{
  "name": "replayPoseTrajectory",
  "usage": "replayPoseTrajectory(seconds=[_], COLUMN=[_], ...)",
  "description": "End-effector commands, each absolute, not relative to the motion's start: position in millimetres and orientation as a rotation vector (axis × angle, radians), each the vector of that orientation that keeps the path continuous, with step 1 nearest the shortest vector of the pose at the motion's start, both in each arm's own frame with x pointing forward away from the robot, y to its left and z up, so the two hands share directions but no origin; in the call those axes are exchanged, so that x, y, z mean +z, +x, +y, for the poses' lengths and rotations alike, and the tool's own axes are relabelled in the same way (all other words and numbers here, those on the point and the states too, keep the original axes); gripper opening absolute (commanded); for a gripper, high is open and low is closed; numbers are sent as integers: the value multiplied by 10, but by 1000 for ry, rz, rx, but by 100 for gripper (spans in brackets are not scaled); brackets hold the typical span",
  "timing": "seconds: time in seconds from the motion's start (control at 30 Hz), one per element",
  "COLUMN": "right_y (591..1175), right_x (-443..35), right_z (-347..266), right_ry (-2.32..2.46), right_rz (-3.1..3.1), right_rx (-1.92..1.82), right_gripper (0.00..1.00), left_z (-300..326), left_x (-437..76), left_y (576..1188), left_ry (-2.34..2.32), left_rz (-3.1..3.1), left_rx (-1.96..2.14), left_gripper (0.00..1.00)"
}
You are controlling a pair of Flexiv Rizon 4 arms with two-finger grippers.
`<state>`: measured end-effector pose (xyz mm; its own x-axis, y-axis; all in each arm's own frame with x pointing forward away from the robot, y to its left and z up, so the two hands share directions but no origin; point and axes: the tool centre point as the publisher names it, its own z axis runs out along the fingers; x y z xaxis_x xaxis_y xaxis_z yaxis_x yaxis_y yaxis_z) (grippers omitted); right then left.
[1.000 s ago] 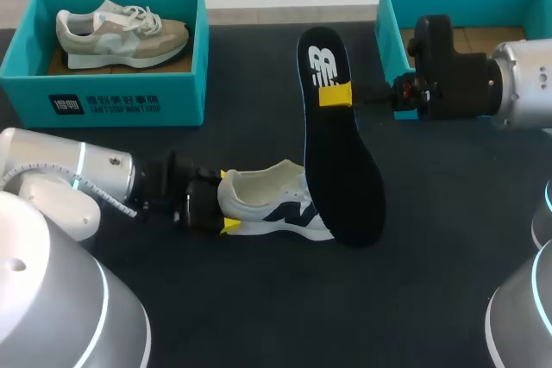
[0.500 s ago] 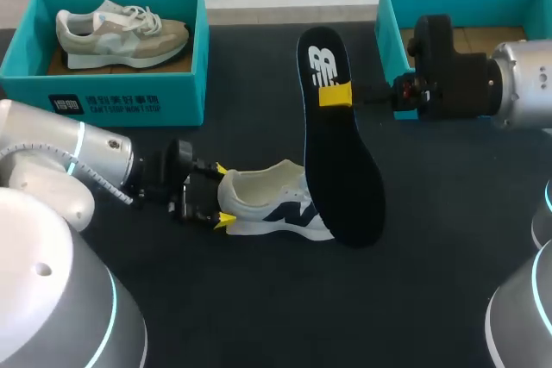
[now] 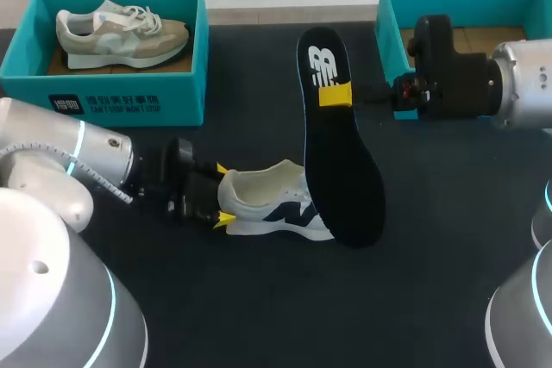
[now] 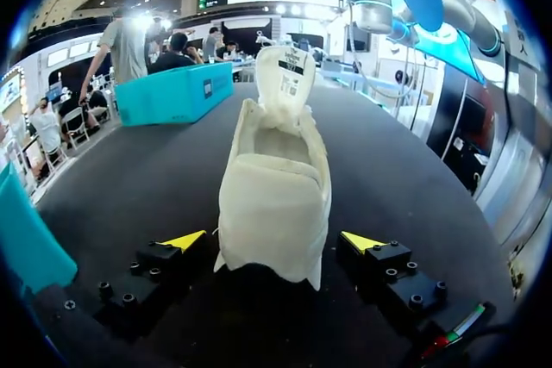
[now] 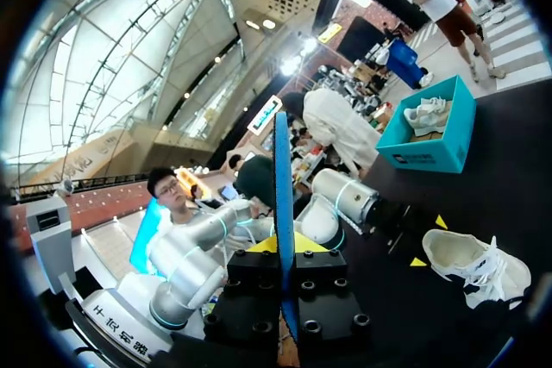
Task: Take the shoe out of the shoebox, open the shoe tongue, remove and reinsert the insole, then place the shoe into the shoebox
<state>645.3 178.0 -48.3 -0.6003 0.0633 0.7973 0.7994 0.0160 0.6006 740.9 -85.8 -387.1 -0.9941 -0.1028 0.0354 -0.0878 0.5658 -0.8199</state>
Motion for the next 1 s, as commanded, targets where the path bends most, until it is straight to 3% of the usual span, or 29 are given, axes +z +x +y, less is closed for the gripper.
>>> replayPoseTrajectory(seconds=[0.03, 0.47, 1.0], right_y=[6454, 6454, 6454], right_x=[-486, -486, -486], right_z=[1809, 1809, 1809], right_ry=[-890, -890, -890], right_rz=[-1722, -1722, -1722], right_rx=[-1638, -1638, -1638], right_gripper=[0, 0, 0], left_z=[-812, -760, -801], left_x=[-3765, -3477, -3206], left_y=[7403, 7359, 7391], left_ry=[-192, -165, -202], left_rz=[2783, 2895, 3081], left_rx=[-1414, -1134, -499], left_gripper=[100, 100, 100])
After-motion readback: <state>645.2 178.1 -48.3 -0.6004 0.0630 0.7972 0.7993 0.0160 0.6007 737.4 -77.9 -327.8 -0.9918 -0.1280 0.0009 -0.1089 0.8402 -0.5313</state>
